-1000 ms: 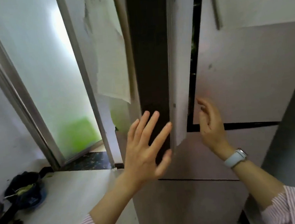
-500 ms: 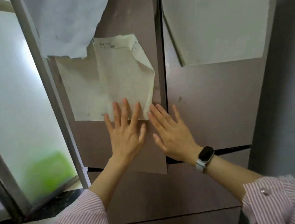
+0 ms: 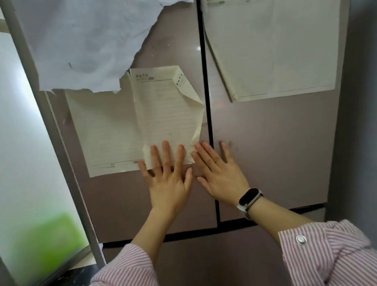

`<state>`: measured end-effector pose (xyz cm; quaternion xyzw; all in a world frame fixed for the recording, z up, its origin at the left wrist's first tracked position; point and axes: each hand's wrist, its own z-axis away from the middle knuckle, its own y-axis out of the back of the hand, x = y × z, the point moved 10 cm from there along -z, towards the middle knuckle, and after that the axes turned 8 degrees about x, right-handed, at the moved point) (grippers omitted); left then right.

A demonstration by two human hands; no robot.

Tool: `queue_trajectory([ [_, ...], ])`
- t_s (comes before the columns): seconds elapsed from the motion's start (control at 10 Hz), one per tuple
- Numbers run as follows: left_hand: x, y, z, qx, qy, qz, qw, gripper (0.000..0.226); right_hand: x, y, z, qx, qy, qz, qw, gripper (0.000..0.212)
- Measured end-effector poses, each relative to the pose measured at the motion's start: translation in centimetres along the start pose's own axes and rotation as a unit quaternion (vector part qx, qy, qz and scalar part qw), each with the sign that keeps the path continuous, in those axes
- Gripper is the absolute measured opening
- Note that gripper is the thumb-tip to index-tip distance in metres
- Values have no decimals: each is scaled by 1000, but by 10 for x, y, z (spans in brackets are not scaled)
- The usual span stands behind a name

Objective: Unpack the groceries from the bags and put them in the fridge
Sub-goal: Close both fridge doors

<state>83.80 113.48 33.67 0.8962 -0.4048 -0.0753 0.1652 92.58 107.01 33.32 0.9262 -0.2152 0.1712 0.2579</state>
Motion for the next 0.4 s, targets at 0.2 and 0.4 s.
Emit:
queue_trajectory([
  [0.2, 0, -9, 1, -69, -30, -38, 996, 76, -5, 19, -4, -81, -40, -75, 993, 70],
  [0.4, 2, -8, 3, -70, -39, -39, 996, 80, 34, 108, 1, -59, -345, -512, 784, 27],
])
